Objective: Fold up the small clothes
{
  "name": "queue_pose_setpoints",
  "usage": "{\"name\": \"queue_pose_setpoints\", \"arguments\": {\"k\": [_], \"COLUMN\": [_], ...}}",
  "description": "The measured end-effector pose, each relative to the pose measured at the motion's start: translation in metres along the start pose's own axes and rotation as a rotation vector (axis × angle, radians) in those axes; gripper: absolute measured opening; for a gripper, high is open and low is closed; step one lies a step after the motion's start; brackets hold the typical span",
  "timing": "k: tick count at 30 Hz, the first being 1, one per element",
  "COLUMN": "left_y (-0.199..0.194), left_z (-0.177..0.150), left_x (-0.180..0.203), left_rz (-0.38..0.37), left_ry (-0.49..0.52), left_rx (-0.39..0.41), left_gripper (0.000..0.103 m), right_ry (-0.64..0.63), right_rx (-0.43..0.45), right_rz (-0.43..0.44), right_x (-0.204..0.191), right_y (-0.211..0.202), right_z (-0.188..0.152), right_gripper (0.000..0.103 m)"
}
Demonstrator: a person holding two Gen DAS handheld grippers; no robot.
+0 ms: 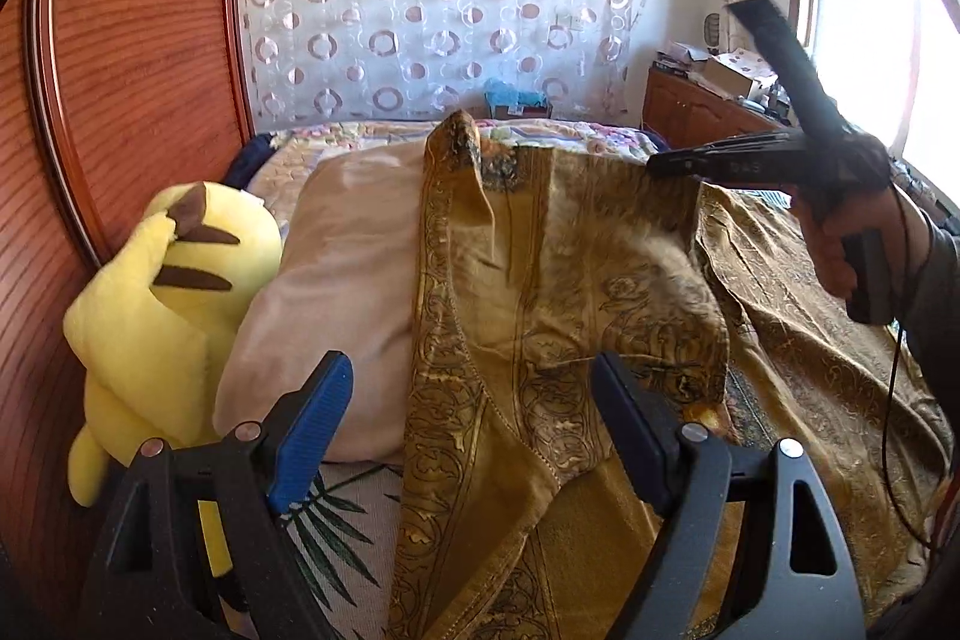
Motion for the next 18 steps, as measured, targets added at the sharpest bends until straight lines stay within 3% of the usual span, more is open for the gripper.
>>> {"name": "queue_pose_setpoints", "arguments": {"k": [2,7,12,18], "left_y": [0.0,0.008,0.025,0.056], "left_z": [0.002,0.01,0.025,0.04], "left_x": [0.002,0.016,0.047,0.096], "left_rz": [-0.002,-0.026,-0.11,-0.198], "left_ry": [0.002,0.011,0.033,0.091], "left_rx": [0.002,-0.01,-0.026,-0.05], "left_gripper": [0.082,0.082,0.082,0.084], "right_ry": [0.003,0.037,0.085,0.176], "right_rx": [-0.012,0.022,0.062,0.104], "right_rz": [-0.024,-0.02,-0.058,-0.172], "right_x": [0.004,0.014,0.031,0.083], "right_y": [0.007,-0.011,-0.075,-0.142], "right_z": [-0.003,-0.012,-0.042,-0.089], "right_gripper": [0.017,0.056,0.057,0.064]}}
Point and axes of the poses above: each gripper's, at about its wrist camera, not at the fingertips, and y roughly the way its jaws point, x to its right, z to its top, the point moved 9 cm from there along y, roughly the way its jaws point, and after that the axes turned 12 degrees about -z, right-handed, at the moved point
